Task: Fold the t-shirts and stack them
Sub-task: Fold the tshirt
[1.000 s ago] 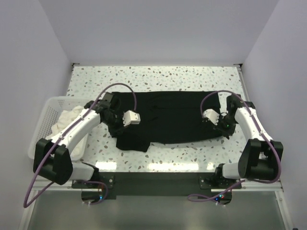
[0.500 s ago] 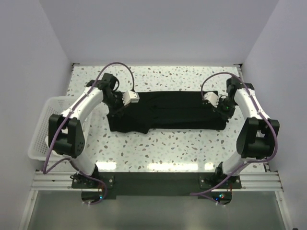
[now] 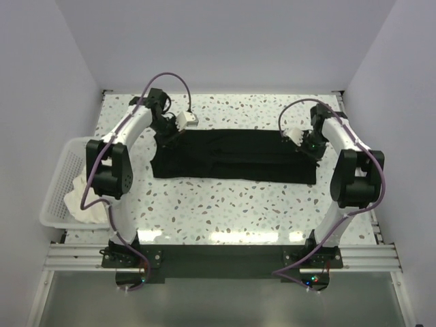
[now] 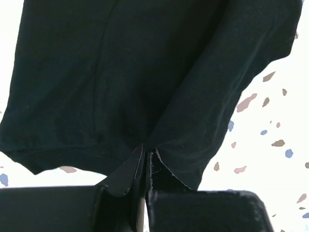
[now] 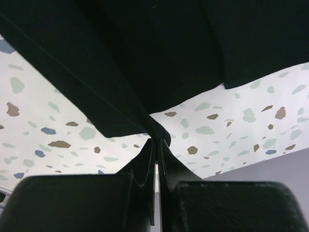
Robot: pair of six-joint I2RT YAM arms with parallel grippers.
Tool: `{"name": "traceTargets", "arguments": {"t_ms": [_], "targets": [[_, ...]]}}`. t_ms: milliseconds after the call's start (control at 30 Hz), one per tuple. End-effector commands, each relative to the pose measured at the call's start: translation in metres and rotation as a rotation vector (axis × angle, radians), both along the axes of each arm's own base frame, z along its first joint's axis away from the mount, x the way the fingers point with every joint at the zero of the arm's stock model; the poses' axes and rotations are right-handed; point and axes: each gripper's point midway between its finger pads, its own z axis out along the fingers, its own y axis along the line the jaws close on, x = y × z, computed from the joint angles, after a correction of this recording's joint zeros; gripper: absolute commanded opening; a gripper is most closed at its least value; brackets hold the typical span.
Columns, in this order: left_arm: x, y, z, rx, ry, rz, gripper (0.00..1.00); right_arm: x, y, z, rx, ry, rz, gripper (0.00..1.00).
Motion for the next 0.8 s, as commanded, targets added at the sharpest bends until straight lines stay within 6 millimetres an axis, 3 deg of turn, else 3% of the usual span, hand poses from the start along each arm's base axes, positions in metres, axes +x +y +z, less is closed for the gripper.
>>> {"name": "traceTargets", "arguments": {"t_ms": [0,300,767], "targets": [[0.016,0.010,0.005,0.016,-0.032,-0.003,0.00,0.030,-0.008,0.014,-0.059,-0.099,-0.031,0.00],[0.039,0.016,-0.005,0.045,-0.040,-0.005,0.00,0.048,-0.003,0.004,-0.105,-0.105,-0.035,0.00],[0.052,0.017,-0.017,0.059,-0.043,-0.012,0.00,0.050,-0.009,-0.012,-0.141,-0.076,-0.053,0.00]]}}
